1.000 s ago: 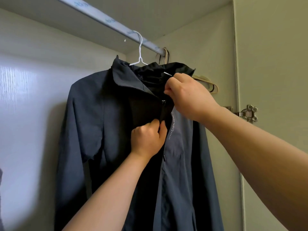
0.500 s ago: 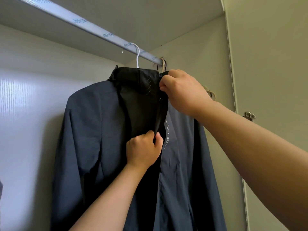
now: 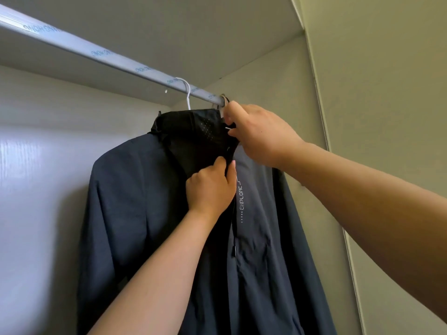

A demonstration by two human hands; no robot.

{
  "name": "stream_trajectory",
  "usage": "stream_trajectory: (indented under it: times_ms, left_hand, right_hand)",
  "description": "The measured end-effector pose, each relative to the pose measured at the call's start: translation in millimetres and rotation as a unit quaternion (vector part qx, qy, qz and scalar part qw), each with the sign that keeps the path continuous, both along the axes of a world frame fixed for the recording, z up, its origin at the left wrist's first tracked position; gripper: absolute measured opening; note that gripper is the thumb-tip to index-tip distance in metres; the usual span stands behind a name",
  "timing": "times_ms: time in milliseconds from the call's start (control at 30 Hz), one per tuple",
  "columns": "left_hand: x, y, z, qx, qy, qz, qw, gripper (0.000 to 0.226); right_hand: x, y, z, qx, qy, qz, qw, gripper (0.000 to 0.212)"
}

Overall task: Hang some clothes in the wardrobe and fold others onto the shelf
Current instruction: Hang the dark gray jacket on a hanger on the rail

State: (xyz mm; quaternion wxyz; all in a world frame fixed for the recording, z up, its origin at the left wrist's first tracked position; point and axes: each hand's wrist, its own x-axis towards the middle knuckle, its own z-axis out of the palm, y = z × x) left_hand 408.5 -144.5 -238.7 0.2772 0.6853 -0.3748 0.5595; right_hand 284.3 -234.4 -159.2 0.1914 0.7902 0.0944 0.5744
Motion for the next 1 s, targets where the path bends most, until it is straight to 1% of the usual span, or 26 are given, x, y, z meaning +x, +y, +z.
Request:
stream_trajectory:
  times_ms: [100,200,300,400,467,533,567,600,667,700,733,767,800,833,900,1000]
  left_hand:
    - [2,-4,-2,-0.006,0.0,0.005,1.0,0.031]
    - [6,-3,-8,-0.001,0.003,0.016,1.0,0.032]
    - [12,2,-15,0.0,0.008,0.019,1.0,0.033]
    - [15,3,-18,-0.006,0.01,0.017,1.0,0.034]
    - [15,3,-20,-0.006,0.026,0.003,1.0,0.034]
    - [15,4,-22,0.001,0.062,-0.018,0.998,0.033]
    - [16,5,-22,0.004,0.074,-0.036,0.997,0.034]
    - [17,7,-21,0.002,0.077,-0.057,0.995,0.037]
    - [17,11,-15,-0.015,0.061,-0.073,0.995,0.042]
    - [17,12,-11,-0.035,0.044,-0.071,0.996,0.041]
    - [16,14,-7,-0.053,0.029,-0.068,0.996,0.039]
    - [16,15,-3,-0.063,0.02,-0.065,0.996,0.036]
    - [16,16,0,-0.065,0.018,-0.061,0.996,0.034]
    - [17,18,4,-0.065,0.021,-0.052,0.996,0.032]
    - [22,24,10,-0.068,0.026,-0.029,0.997,0.029]
    - [31,38,16,-0.085,0.005,-0.006,0.996,0.024]
  right_hand:
    - [-5,-6,11,0.046,0.018,0.006,0.999,0.021]
    - [-11,-7,29,0.091,0.0,0.023,0.996,0.024]
    - [-16,-6,41,0.093,-0.004,0.0,0.996,0.025]
    - [-13,-1,37,0.083,-0.012,0.003,0.996,0.025]
    - [-10,5,28,0.106,-0.037,0.025,0.993,0.023]
    - [-11,10,16,0.138,-0.055,0.059,0.987,0.022]
    - [-13,11,9,0.168,-0.041,0.093,0.98,0.022]
    - [-16,10,2,0.212,-0.007,0.138,0.967,0.023]
    - [-19,4,-9,0.322,0.078,0.217,0.918,0.029]
    - [-16,-3,-12,0.361,0.088,0.23,0.9,0.031]
    - [-10,-13,-14,0.384,0.068,0.216,0.895,0.03]
    - [-3,-25,-15,0.399,0.033,0.179,0.899,0.027]
    - [3,-34,-16,0.409,0.004,0.128,0.904,0.024]
    - [10,-42,-18,0.415,-0.005,0.08,0.906,0.019]
    - [22,-50,-22,0.418,0.025,0.021,0.908,0.014]
    - [39,-57,-27,0.383,0.055,-0.009,0.922,0.026]
